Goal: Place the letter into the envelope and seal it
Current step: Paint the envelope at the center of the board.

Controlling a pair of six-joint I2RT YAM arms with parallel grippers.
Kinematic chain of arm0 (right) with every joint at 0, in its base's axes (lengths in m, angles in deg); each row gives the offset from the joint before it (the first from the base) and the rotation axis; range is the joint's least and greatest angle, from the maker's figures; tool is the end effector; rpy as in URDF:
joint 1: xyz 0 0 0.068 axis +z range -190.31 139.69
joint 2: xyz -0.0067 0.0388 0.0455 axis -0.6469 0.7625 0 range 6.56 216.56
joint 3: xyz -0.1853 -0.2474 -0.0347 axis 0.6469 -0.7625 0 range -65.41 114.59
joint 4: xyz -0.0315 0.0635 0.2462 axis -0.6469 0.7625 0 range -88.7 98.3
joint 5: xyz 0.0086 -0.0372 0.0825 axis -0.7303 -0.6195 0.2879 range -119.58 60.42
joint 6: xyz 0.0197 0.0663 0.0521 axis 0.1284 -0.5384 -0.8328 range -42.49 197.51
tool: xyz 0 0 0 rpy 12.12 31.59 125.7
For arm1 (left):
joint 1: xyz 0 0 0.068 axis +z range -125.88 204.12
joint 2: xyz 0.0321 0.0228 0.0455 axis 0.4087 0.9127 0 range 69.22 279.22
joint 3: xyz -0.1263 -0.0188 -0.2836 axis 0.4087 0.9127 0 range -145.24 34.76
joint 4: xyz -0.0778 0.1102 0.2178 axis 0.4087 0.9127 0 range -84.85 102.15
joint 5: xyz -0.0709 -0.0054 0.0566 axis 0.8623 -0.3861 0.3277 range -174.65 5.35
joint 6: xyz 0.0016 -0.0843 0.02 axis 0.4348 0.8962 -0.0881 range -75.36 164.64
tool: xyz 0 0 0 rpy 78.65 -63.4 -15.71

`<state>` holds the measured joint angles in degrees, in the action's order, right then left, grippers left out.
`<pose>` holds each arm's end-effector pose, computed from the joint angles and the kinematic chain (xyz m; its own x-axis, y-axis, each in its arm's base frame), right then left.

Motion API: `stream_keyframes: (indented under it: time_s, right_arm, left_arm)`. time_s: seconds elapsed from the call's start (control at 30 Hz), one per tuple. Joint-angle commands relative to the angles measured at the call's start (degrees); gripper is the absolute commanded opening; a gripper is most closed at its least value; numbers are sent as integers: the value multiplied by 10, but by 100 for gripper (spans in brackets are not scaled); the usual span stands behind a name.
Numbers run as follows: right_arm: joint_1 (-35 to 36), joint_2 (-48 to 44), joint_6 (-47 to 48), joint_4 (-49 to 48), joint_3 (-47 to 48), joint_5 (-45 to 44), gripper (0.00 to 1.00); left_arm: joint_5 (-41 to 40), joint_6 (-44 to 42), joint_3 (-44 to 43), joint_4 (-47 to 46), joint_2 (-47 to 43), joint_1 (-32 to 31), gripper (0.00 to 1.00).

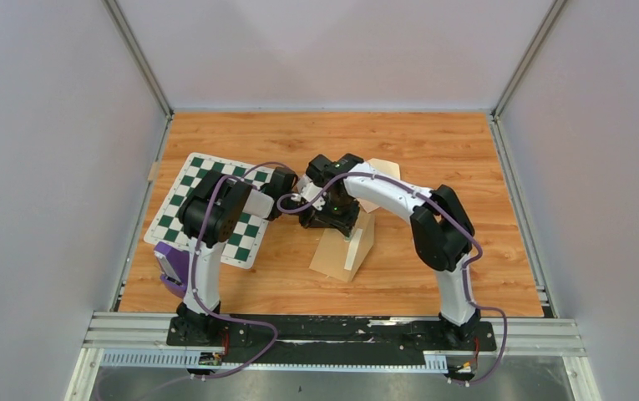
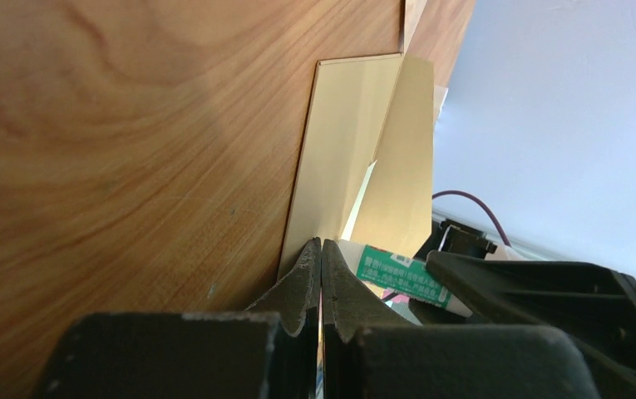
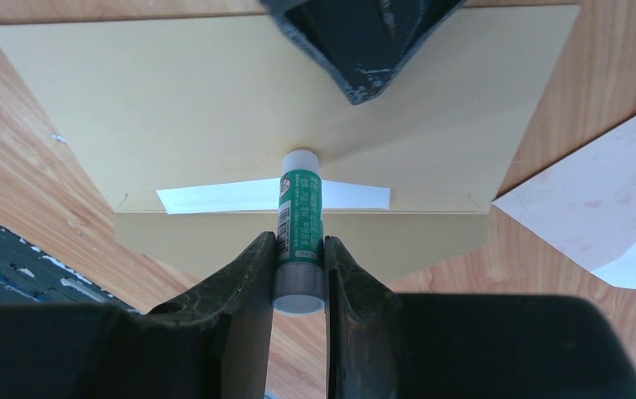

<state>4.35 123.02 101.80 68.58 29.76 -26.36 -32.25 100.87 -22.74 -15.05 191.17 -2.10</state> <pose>0.2841 0.2869 0.2037 -0.3589 -0.9323 -0.0458 -0.9331 0.3572 0.0409 0.3538 -0.2419 0.0966 -0.9953 -0.0752 0.0613 -0.0875 0.4212 -0.9027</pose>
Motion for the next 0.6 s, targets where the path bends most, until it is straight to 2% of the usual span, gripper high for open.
stream_keyframes:
  time_s: [0.0, 0.27, 0.5, 0.57]
  right_arm:
    - [-11, 36, 9, -42, 25, -56, 0]
    - [-26, 33, 15, -30, 65, -61, 0]
    - [-35, -33, 2, 112, 223, -20, 0]
    - [-51, -50, -6, 120, 231, -20, 0]
  left_arm:
    - [-63, -34, 4, 43, 27, -3, 0]
    - [-63, -41, -2, 51, 23, -3, 0]
    - [-48, -88, -38, 76, -4, -3, 0]
    - [-37, -115, -61, 93, -9, -3, 0]
